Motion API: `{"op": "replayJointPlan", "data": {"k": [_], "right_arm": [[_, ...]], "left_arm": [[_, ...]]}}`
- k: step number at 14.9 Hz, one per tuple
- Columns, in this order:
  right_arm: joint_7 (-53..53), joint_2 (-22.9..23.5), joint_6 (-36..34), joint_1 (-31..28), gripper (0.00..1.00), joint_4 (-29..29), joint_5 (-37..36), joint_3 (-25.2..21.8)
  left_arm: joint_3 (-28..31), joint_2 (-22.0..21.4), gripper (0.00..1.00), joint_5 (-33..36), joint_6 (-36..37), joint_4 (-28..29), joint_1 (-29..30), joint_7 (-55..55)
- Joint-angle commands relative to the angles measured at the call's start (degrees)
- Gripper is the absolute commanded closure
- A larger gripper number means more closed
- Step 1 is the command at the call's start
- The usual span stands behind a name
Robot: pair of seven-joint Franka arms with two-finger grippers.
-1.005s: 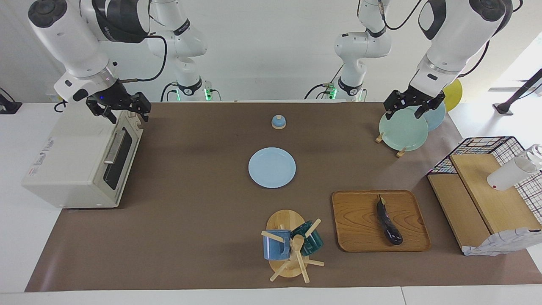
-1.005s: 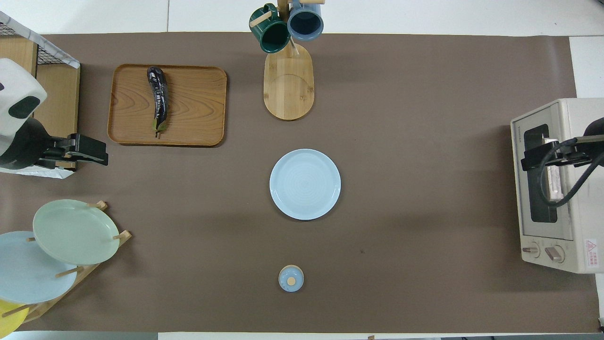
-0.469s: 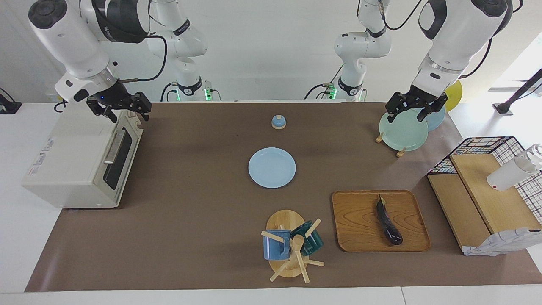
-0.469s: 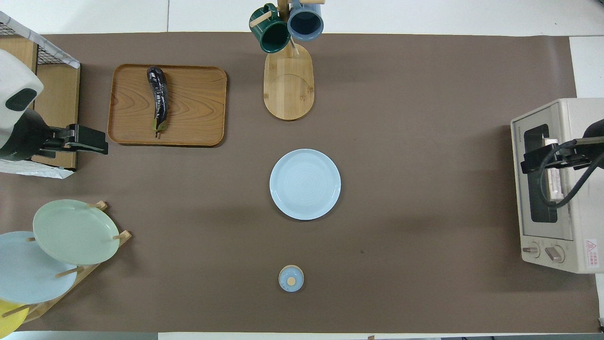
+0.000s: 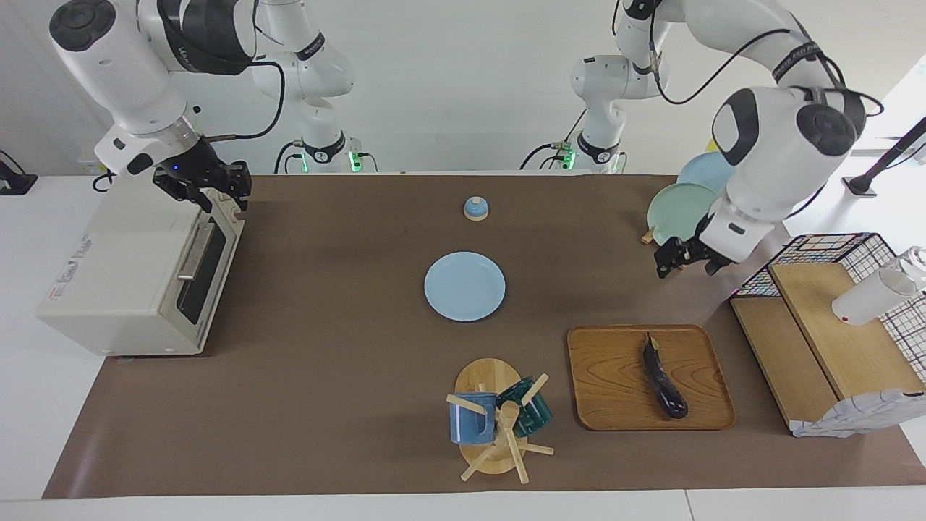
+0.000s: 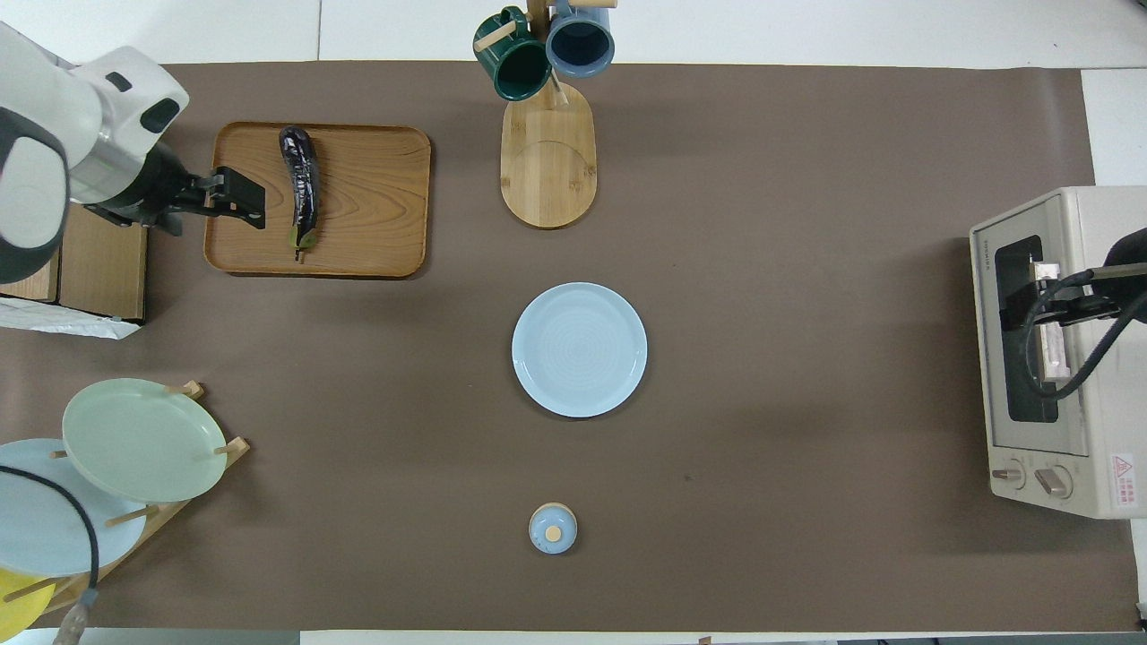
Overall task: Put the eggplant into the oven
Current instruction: 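Grasp the eggplant with the left gripper while the right gripper reaches the oven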
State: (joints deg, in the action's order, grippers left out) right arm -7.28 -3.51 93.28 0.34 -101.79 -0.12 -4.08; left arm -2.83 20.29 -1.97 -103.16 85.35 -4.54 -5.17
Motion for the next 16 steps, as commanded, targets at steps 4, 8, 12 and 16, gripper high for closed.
{"op": "replayJointPlan", "data": {"k": [4, 8, 12, 16], "right_arm": [[-1.6, -4.1, 9.5, -0.3, 1.00, -11.0, -6.8, -0.3], [-1.8, -2.9, 12.4, -0.4, 1.00, -13.2, -14.3, -0.3], [-3.3, -1.9, 15.8, -1.8, 1.00, -16.2, -18.8, -0.3], [-8.2, -1.3, 16.6, -3.0, 1.00, -16.4, -20.4, -0.3]], "left_arm": [[0.2, 14.7, 0.00, 1.1, -13.9, -5.1, -0.5, 2.6], [0.1, 15.1, 0.00, 1.4, -21.2, -1.5, -0.7, 2.7], [0.0, 14.1, 0.00, 1.4, -24.3, 2.9, -0.8, 2.7], [0.0, 13.7, 0.08, 1.4, -24.3, 3.6, -0.8, 2.7]]}}
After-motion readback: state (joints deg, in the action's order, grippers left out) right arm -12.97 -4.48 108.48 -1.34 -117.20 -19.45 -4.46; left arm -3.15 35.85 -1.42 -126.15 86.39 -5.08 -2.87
